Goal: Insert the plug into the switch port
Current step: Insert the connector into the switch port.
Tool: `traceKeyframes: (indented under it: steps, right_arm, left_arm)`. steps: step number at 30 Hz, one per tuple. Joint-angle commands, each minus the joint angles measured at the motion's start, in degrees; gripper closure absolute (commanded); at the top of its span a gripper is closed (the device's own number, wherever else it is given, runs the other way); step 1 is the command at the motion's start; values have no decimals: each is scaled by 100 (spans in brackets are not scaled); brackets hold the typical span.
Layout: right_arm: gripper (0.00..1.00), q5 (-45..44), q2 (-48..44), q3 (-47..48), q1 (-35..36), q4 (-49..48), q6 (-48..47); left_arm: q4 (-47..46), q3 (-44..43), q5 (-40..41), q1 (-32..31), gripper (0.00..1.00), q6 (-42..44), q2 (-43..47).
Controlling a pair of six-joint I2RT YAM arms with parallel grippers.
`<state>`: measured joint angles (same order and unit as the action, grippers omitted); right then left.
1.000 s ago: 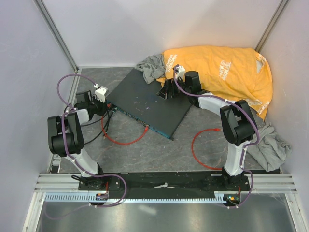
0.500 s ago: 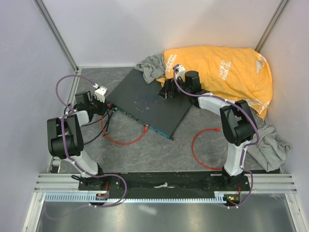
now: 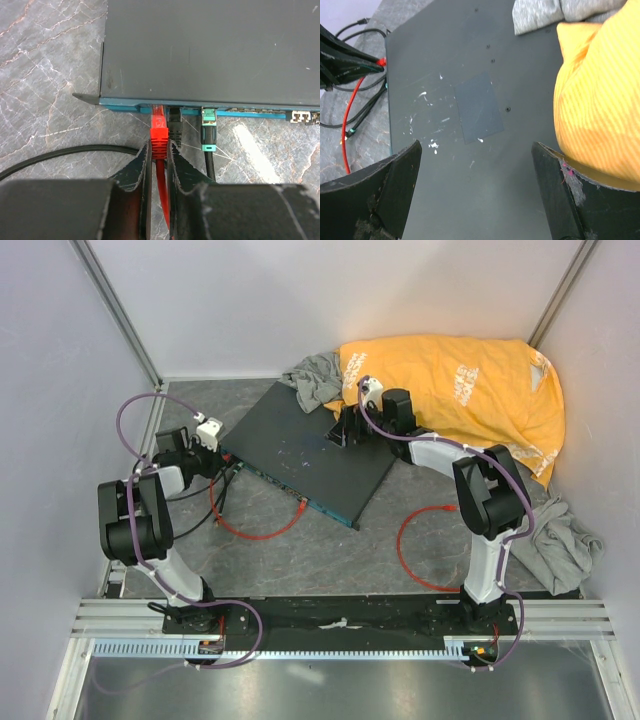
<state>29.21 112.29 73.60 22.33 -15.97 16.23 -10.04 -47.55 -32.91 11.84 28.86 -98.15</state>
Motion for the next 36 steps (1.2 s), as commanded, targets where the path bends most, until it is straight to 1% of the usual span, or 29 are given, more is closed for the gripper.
traceKeyframes:
  steps: [1, 5, 11, 19, 24, 29, 36]
  right_arm:
    - [2, 137, 109, -30, -9, -214, -128]
    - [2, 172, 144, -13, -9, -196, -164]
    - [2, 208, 188, 5, -9, -188, -190]
    - [2, 260, 267, 49, -9, -126, -269]
    - [2, 287, 293, 75, 0, -82, -331]
    - [2, 348, 355, 110, 0, -47, -348]
    - [2, 392, 399, 146, 0, -21, -375]
  left_arm:
    - [10, -561, -269, -59, 97, 278, -213]
    - [327, -773, -155, -155, 93, 348, -389]
    - [547, -1002, 231, -322, 92, 410, -547]
    - [451, -1335, 232, -375, 93, 155, -503]
    - [827, -1669, 355, -410, 92, 172, -793]
    - [1108, -1775, 504, -445, 90, 277, -1048]
    - [1110, -2003, 513, -533, 90, 216, -908]
